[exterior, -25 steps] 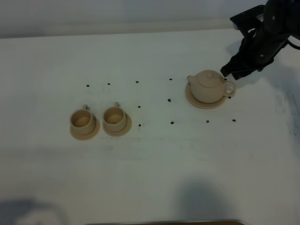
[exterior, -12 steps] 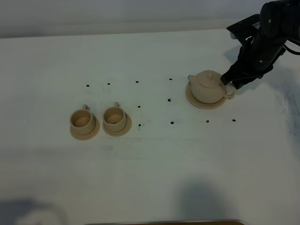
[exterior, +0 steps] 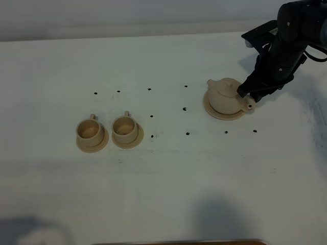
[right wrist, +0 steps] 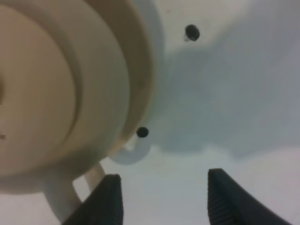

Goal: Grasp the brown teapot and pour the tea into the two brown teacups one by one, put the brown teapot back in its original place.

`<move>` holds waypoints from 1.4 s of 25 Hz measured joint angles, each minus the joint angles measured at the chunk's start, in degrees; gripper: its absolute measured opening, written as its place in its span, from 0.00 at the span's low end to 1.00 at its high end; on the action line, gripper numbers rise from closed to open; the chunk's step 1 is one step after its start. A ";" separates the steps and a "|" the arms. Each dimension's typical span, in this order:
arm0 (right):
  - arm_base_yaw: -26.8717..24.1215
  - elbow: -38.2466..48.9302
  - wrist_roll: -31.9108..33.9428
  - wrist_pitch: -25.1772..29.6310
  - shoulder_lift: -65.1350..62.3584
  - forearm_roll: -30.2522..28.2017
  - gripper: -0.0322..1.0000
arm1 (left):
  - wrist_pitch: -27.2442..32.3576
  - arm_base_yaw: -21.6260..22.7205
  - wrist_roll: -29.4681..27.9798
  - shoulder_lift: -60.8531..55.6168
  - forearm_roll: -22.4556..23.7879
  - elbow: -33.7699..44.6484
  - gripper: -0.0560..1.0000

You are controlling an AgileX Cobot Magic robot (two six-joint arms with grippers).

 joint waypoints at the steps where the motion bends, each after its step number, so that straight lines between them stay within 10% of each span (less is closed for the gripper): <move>1: 0.13 0.00 -0.24 0.29 0.00 0.37 0.42 | 0.00 0.00 0.00 0.00 0.00 0.00 0.34; 35: 0.24 0.00 -2.08 6.67 -1.10 4.92 0.42 | 0.00 0.00 0.00 0.00 0.00 0.00 0.34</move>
